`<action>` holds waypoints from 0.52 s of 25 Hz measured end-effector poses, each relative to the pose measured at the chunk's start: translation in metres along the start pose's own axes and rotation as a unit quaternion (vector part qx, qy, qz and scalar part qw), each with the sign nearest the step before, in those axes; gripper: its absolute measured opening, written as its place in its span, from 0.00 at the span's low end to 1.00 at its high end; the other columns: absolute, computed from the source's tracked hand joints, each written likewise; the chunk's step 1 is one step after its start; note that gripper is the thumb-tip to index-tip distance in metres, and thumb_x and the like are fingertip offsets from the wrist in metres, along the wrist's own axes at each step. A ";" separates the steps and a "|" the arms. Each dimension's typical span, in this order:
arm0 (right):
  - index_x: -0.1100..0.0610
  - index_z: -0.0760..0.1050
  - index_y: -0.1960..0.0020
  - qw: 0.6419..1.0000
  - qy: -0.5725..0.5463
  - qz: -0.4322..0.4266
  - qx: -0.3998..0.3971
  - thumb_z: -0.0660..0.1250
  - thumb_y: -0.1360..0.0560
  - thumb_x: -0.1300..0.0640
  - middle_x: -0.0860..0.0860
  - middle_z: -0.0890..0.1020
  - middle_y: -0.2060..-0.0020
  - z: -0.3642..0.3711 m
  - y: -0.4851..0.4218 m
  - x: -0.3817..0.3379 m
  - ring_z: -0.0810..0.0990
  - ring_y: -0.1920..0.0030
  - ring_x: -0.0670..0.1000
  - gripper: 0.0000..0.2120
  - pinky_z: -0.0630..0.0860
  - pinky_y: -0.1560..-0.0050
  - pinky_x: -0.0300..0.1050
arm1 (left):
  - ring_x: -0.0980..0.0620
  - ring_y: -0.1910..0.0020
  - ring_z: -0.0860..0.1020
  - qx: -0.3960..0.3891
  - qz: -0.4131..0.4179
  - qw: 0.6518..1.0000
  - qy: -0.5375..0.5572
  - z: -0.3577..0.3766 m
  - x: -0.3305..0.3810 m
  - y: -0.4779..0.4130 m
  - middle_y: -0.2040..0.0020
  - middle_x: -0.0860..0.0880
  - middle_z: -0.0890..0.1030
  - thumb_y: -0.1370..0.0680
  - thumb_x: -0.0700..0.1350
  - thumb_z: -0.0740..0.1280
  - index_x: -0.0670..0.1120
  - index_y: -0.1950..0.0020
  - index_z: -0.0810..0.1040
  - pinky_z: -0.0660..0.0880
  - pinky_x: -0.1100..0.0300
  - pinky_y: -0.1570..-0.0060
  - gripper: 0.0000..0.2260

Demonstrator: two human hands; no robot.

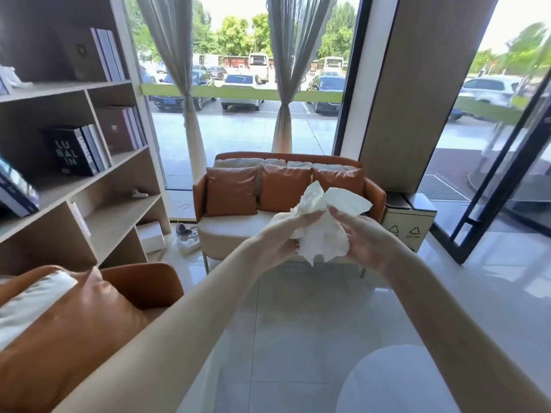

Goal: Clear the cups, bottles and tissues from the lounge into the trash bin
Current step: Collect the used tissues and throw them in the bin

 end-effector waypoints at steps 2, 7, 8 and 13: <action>0.58 0.77 0.40 0.999 -0.030 -0.012 0.012 0.69 0.28 0.52 0.59 0.81 0.40 -0.006 -0.045 -0.012 0.80 0.40 0.60 0.19 0.72 0.36 0.64 | 0.44 0.47 0.78 -0.006 0.012 0.999 -0.031 -0.024 0.018 -0.041 0.46 0.42 0.81 0.23 0.47 0.69 0.39 0.39 0.78 0.77 0.52 0.49 0.16; 0.63 0.79 0.46 0.997 -0.068 -0.027 0.025 0.65 0.24 0.56 0.58 0.85 0.51 -0.027 -0.146 -0.055 0.85 0.53 0.55 0.11 0.81 0.52 0.53 | 0.45 0.44 0.81 -0.009 -0.006 0.992 -0.127 -0.064 0.064 -0.154 0.44 0.45 0.83 0.31 0.55 0.74 0.44 0.37 0.80 0.81 0.49 0.47 0.25; 0.63 0.79 0.46 0.997 -0.062 -0.033 0.036 0.64 0.22 0.57 0.57 0.85 0.53 -0.030 -0.157 -0.061 0.86 0.56 0.54 0.11 0.82 0.55 0.52 | 0.44 0.41 0.80 -0.009 -0.013 0.987 -0.157 -0.069 0.070 -0.168 0.41 0.45 0.83 0.32 0.57 0.75 0.46 0.38 0.80 0.79 0.46 0.42 0.26; 0.64 0.74 0.36 0.991 -0.056 -0.061 0.105 0.66 0.23 0.58 0.62 0.80 0.42 -0.089 -0.226 -0.087 0.83 0.48 0.59 0.18 0.83 0.58 0.54 | 0.46 0.43 0.81 -0.056 -0.030 0.981 -0.182 -0.064 0.083 -0.283 0.43 0.47 0.84 0.28 0.54 0.74 0.45 0.41 0.82 0.77 0.49 0.41 0.20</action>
Point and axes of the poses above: each hand's wrist, its own y-axis away from the middle knuckle, its own z-axis out of the palm, x = y × z, the point moved 2 cm from there along -y, towards the middle knuckle
